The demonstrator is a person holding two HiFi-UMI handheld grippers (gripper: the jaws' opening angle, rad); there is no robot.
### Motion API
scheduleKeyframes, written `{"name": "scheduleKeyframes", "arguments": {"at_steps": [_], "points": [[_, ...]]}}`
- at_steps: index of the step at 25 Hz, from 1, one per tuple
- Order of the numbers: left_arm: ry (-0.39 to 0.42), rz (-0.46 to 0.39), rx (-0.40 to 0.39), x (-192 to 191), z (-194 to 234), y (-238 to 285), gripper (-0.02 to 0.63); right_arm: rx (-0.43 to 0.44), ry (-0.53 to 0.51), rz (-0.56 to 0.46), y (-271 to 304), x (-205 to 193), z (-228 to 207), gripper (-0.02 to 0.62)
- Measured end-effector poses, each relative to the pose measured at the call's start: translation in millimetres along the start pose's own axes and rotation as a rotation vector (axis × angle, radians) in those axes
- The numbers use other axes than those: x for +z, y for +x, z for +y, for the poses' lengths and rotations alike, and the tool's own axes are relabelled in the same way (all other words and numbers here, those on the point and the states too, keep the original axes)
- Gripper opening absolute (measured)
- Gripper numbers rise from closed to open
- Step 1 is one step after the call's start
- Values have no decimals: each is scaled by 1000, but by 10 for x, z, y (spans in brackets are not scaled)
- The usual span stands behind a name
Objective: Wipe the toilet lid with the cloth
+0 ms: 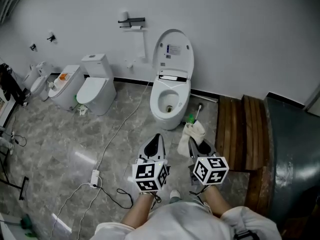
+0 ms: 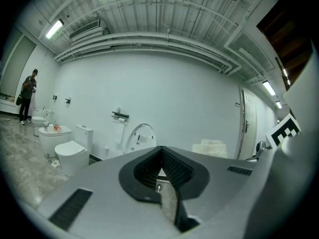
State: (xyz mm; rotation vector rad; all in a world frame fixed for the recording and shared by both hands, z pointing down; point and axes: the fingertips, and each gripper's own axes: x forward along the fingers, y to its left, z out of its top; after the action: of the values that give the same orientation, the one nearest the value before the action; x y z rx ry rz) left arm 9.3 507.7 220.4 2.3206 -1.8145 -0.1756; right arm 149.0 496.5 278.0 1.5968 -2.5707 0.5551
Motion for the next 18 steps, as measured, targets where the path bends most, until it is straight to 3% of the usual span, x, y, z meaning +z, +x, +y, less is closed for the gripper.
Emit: {"name": "scheduleKeyframes", "arguments": {"at_steps": [12,18], "points": [[-8,22,-6,-13,234,886,12,-5,26,26,733,163,-388,87],[-6,17,-42,35,437,1525,12,-51,53,22,1258,266,-660,87]]}}
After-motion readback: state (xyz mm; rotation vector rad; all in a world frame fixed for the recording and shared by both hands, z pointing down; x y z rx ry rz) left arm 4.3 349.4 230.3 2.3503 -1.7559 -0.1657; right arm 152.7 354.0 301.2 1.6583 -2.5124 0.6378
